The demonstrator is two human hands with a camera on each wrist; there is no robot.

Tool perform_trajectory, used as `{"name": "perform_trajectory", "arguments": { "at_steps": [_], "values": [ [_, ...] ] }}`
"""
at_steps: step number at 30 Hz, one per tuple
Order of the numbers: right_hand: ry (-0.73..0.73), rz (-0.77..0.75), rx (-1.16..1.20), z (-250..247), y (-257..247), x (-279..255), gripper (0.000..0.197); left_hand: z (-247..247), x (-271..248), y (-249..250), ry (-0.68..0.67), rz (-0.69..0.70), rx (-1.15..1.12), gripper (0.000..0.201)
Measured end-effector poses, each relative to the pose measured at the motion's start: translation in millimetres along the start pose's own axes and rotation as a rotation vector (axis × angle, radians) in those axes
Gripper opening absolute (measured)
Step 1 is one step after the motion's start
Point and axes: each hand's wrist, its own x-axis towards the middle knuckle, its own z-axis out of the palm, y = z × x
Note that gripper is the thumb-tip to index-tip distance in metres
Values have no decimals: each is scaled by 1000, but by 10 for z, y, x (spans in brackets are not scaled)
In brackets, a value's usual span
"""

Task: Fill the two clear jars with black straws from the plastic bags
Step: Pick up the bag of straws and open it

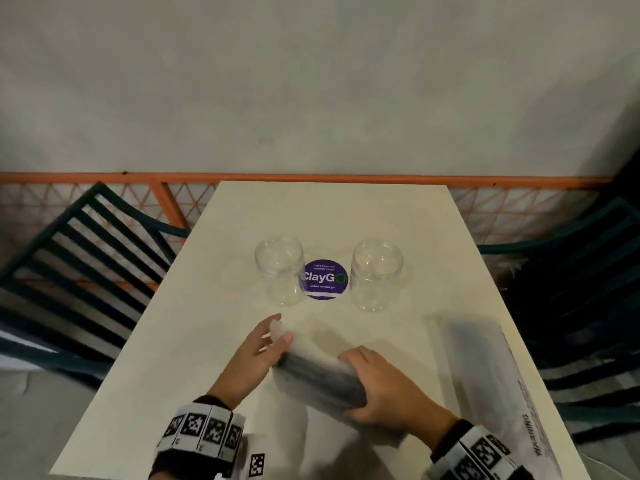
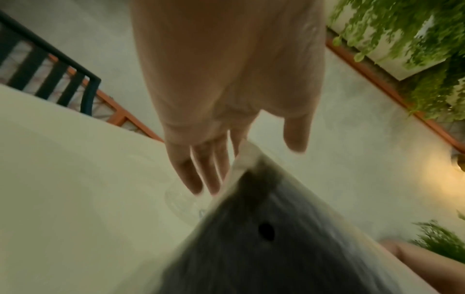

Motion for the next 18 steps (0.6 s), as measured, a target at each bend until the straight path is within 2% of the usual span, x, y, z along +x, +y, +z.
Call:
{"name": "perform_trajectory", "arguments": {
  "at_steps": [2, 5, 8, 12, 15, 18],
  "values": [
    [-19, -64, -98, 29, -108, 83, 71, -161, -22, 6, -37, 15, 54, 34],
    [-75, -60, -119, 19, -216, 195, 73, -382, -81, -2, 22, 83, -5, 19],
    [-91, -57, -60, -28, -250, 279, 61, -566, -132, -79, 81, 122, -53, 20],
    [26, -53, 22, -176, -129, 297, 24, -765, -150, -134, 240, 171, -90, 7],
    [126, -22, 140, -344, -21, 237, 14, -916, -138, -144, 345, 192, -100, 11],
    [248, 23, 321, -450, 20, 202, 13, -998, -123, -98, 343, 208, -41, 12]
  ]
}}
